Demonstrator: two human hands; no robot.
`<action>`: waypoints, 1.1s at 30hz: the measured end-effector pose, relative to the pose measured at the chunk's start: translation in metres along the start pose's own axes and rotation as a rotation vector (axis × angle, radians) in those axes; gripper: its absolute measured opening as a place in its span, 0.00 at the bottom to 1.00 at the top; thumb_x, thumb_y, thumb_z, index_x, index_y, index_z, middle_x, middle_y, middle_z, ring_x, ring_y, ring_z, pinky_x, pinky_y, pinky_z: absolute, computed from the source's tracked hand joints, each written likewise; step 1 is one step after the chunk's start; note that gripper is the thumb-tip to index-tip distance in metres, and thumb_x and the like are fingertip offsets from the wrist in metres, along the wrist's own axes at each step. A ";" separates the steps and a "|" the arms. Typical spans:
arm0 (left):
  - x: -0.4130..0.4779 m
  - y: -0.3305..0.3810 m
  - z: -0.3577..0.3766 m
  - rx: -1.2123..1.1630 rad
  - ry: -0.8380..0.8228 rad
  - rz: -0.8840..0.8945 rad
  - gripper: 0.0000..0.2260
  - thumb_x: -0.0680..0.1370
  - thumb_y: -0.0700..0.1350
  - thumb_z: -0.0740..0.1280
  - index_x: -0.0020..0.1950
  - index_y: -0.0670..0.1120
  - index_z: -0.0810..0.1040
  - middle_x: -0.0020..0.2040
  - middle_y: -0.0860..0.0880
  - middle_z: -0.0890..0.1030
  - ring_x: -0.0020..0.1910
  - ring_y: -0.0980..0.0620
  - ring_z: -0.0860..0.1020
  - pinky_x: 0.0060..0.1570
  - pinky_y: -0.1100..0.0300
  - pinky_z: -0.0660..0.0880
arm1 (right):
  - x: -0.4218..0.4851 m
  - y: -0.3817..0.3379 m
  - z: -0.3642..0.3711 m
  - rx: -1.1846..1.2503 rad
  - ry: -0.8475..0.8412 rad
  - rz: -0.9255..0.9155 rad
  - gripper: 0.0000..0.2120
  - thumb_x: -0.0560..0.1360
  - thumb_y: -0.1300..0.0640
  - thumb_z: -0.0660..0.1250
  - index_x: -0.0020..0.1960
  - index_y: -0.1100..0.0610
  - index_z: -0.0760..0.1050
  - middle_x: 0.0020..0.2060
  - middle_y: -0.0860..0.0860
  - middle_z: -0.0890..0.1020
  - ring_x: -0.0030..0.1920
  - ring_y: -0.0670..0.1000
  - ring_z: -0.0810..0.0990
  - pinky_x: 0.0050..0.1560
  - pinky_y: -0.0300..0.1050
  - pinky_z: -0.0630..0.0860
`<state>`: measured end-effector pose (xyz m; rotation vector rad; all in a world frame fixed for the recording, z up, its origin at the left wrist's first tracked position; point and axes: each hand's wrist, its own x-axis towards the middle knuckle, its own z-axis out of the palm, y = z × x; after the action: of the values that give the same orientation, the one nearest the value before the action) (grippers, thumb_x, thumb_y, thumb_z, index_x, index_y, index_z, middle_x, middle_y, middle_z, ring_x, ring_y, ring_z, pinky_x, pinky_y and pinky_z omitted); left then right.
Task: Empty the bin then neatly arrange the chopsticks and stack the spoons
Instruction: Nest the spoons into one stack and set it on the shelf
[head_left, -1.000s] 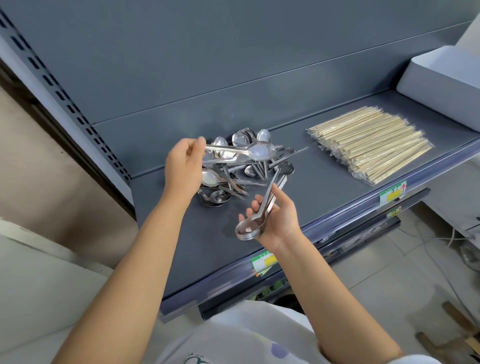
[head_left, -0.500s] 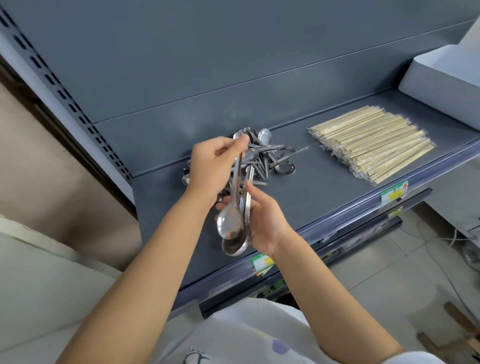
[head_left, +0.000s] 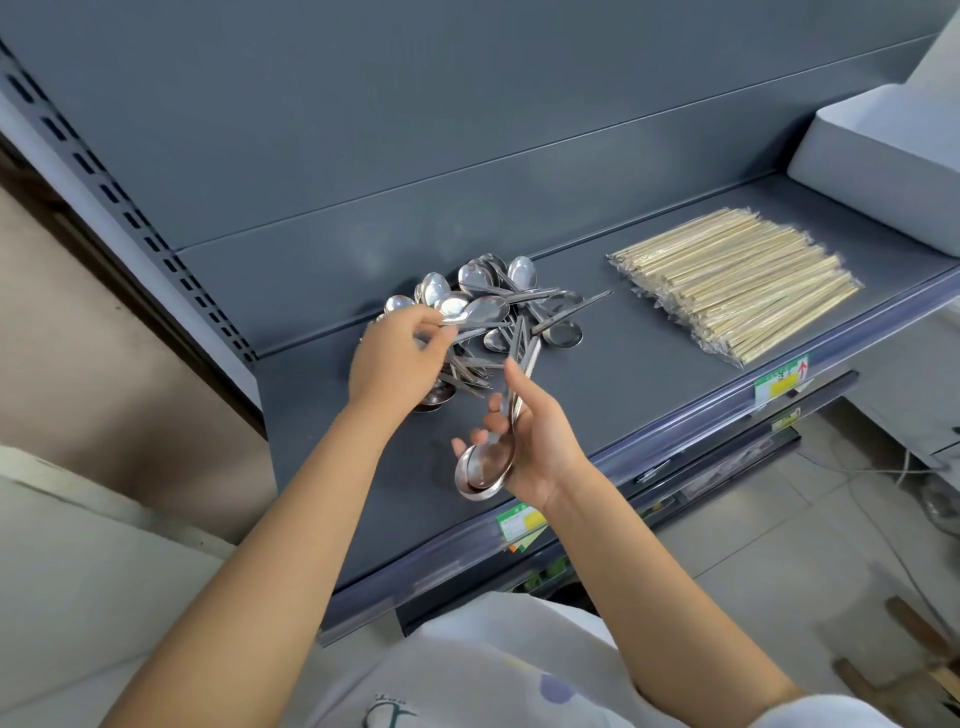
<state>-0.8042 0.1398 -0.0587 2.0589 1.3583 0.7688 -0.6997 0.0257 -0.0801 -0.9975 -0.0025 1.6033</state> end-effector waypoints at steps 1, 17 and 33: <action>0.003 -0.009 -0.002 0.158 0.016 -0.005 0.09 0.76 0.49 0.67 0.55 0.50 0.81 0.50 0.52 0.82 0.50 0.50 0.78 0.49 0.55 0.73 | 0.001 -0.001 -0.003 0.025 0.020 -0.007 0.21 0.72 0.40 0.68 0.33 0.56 0.69 0.24 0.50 0.63 0.26 0.51 0.67 0.47 0.50 0.77; 0.009 -0.035 -0.011 0.308 0.045 -0.071 0.10 0.75 0.40 0.61 0.48 0.46 0.81 0.44 0.49 0.84 0.49 0.43 0.74 0.47 0.53 0.71 | 0.017 0.000 -0.015 0.160 0.084 -0.003 0.17 0.76 0.52 0.66 0.30 0.55 0.69 0.23 0.49 0.69 0.24 0.49 0.70 0.49 0.48 0.75; -0.005 -0.018 -0.028 0.029 -0.176 -0.320 0.07 0.66 0.42 0.63 0.34 0.46 0.80 0.34 0.47 0.79 0.37 0.47 0.72 0.41 0.57 0.71 | 0.019 0.002 -0.018 0.132 0.085 -0.014 0.14 0.74 0.47 0.68 0.39 0.57 0.75 0.29 0.49 0.74 0.27 0.49 0.72 0.52 0.50 0.78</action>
<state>-0.8371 0.1451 -0.0530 1.8180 1.5518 0.4226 -0.6891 0.0315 -0.1040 -0.9599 0.1526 1.5269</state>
